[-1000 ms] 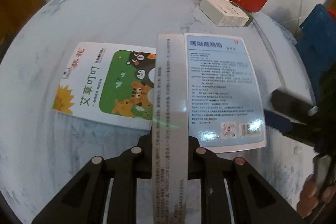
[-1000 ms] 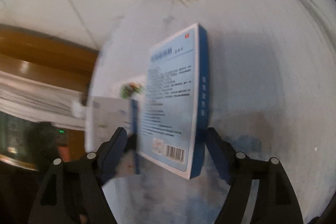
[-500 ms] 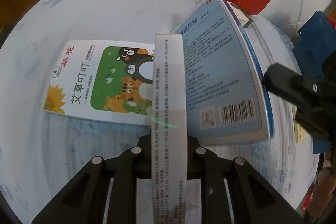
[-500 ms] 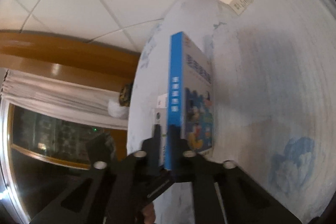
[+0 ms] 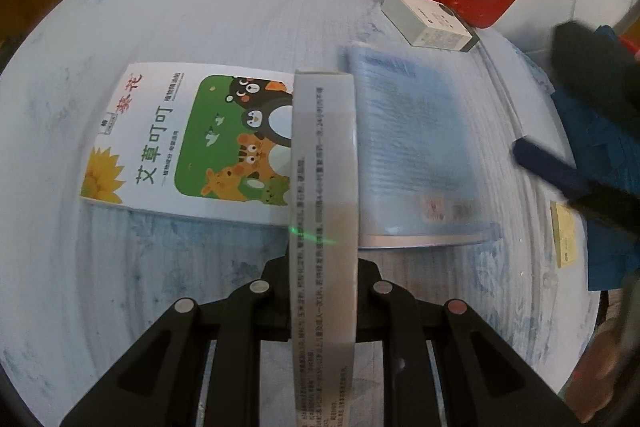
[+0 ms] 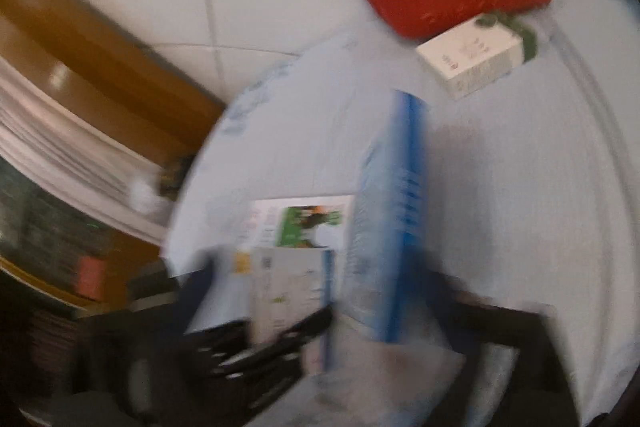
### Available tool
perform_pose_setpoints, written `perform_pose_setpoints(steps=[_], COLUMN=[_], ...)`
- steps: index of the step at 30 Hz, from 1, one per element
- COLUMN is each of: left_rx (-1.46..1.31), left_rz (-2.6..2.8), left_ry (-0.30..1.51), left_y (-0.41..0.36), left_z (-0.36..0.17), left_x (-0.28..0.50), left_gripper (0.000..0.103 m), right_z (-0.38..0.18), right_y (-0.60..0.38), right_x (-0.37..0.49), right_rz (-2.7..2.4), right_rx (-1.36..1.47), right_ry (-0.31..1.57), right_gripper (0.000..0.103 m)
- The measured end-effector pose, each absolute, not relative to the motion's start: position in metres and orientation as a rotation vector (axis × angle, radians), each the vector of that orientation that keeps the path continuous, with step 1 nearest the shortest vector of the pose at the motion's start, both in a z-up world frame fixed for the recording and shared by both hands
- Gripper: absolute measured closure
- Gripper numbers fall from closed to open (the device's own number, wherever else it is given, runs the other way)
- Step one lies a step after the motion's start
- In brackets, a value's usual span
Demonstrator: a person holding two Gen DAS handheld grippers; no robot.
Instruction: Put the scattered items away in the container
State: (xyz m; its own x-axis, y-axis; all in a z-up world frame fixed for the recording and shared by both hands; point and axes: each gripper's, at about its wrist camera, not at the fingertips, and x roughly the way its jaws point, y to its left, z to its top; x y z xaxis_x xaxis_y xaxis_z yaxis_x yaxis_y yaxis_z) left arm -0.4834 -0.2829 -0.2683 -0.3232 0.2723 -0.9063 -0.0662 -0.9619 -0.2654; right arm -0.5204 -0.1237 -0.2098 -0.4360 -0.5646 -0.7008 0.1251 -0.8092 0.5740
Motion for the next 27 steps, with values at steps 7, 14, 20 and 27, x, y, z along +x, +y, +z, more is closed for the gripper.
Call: perform_pose_setpoints(steps=[7, 14, 20, 27], left_rx=[-1.661, -1.654, -1.668, -1.677], left_rz=[2.429, 2.44, 2.436, 2.427], left_ry=[-0.215, -0.175, -0.219, -0.264], left_y=[-0.282, -0.275, -0.285, -0.293], left_z=[-0.262, -0.258, -0.258, -0.262], left_x=[-0.486, -0.505, -0.509, -0.512], left_gripper=[0.086, 0.086, 0.086, 0.086], right_z=[-0.237, -0.29, -0.28, -0.247], right_y=[-0.067, -0.05, -0.06, -0.076], right_x=[-0.518, -0.54, -0.545, -0.557], right_rz=[-2.354, -2.263, -2.11, -1.984], right_rx=[1.456, 1.604, 1.436, 1.311], right_ry=[-0.758, -0.826, -1.023, -1.049], right_gripper=[0.058, 0.067, 0.038, 0.038])
